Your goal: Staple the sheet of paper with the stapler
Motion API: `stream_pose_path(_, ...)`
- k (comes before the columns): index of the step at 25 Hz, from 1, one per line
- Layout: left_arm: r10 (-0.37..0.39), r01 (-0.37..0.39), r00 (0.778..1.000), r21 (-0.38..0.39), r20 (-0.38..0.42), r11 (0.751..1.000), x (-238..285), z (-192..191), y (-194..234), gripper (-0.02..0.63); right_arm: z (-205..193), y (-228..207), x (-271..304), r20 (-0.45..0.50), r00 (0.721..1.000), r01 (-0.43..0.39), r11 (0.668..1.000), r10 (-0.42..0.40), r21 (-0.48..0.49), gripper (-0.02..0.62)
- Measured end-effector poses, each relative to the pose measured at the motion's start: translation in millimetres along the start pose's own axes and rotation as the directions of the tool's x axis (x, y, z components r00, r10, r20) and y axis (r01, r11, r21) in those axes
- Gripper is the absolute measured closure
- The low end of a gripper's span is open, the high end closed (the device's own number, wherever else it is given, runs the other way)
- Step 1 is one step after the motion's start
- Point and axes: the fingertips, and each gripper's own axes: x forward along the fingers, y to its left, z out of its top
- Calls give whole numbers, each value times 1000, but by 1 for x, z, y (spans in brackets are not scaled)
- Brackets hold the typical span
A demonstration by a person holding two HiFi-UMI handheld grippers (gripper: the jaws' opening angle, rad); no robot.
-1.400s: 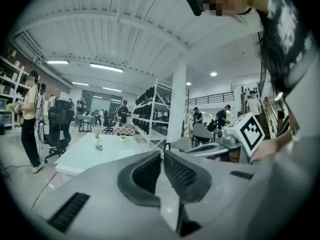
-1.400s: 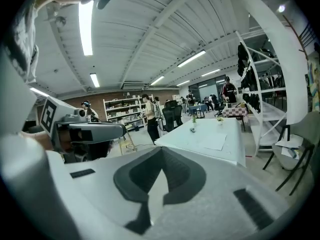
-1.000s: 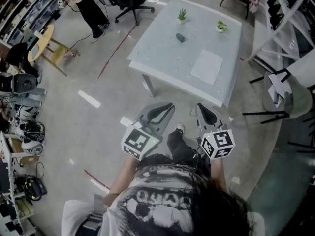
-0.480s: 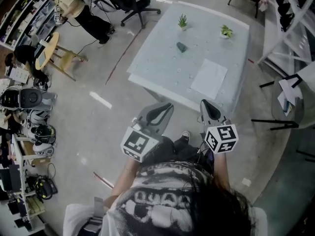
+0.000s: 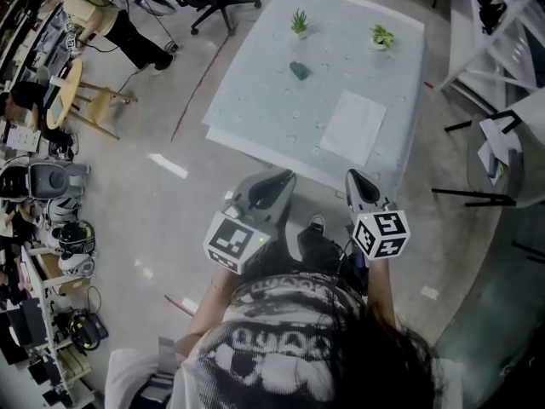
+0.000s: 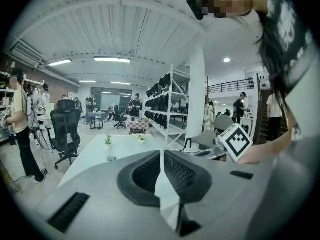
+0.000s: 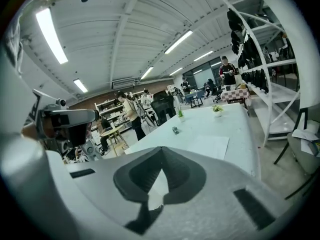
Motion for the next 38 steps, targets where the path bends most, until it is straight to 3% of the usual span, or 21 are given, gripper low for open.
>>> stream_pose_path(6,-90,90,996,22,5,996,32,9,21,586,1,-37,19,-17,994,108,992,-107,63,598)
stream_pose_path(12,-168,168,986,33,2,985,61,18,66,586,4,-82,49,-52,967,252,959,-248,132,595)
stream_pose_path(16,-227,227,974,48,-3,973,78,26,95,586,2,-120,68,-104,930,366,917,-353,157,537)
stream_pose_path(23,-302,302,953,60,-9,951,96,28,136,586,-17,-183,94,-210,839,538,823,-501,184,506)
stream_pose_path(30,-350,351,936,59,-20,935,101,25,164,586,-39,-221,120,-308,789,601,771,-531,210,473)
stream_pose_path(38,-359,361,932,54,-43,931,98,14,197,586,-53,-240,131,-402,712,667,734,-576,131,467)
